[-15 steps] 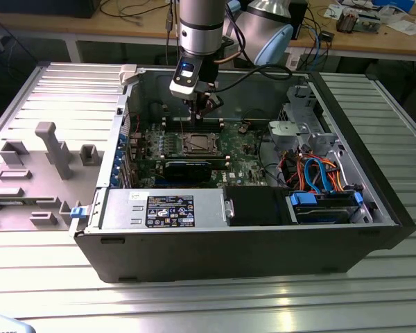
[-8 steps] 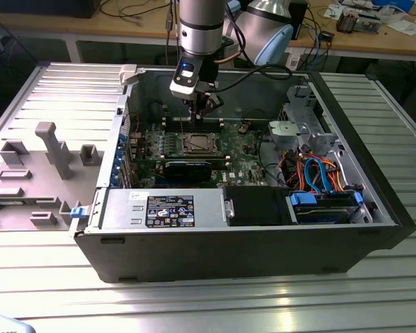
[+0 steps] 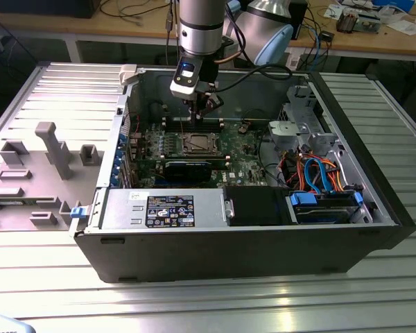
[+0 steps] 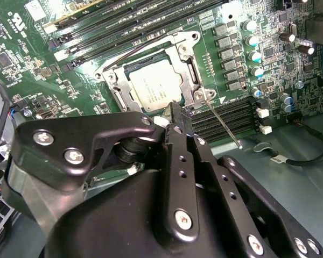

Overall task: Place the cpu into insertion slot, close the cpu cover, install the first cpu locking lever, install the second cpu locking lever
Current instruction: 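Install the first cpu locking lever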

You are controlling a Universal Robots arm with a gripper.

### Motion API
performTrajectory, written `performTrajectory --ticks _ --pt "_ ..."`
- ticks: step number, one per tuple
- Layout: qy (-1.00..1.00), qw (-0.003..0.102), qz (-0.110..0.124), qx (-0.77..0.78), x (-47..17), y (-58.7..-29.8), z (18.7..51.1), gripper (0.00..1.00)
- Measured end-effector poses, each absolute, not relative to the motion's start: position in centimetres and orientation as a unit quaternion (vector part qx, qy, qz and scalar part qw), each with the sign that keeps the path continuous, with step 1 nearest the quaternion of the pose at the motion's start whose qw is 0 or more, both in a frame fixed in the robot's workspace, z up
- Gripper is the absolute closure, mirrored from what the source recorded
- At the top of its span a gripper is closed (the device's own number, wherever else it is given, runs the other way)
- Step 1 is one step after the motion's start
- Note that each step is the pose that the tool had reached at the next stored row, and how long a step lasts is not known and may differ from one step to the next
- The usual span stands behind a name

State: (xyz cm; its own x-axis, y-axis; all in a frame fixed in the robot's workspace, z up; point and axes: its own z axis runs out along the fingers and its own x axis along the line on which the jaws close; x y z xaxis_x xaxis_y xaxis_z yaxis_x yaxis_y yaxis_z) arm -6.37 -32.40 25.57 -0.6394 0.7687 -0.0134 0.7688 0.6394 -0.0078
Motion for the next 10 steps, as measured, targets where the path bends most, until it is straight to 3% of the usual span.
performTrajectory --ticks 10 --pt "0.907 0.004 -0.006 0.422 -6.37 -32.40 25.57 0.89"
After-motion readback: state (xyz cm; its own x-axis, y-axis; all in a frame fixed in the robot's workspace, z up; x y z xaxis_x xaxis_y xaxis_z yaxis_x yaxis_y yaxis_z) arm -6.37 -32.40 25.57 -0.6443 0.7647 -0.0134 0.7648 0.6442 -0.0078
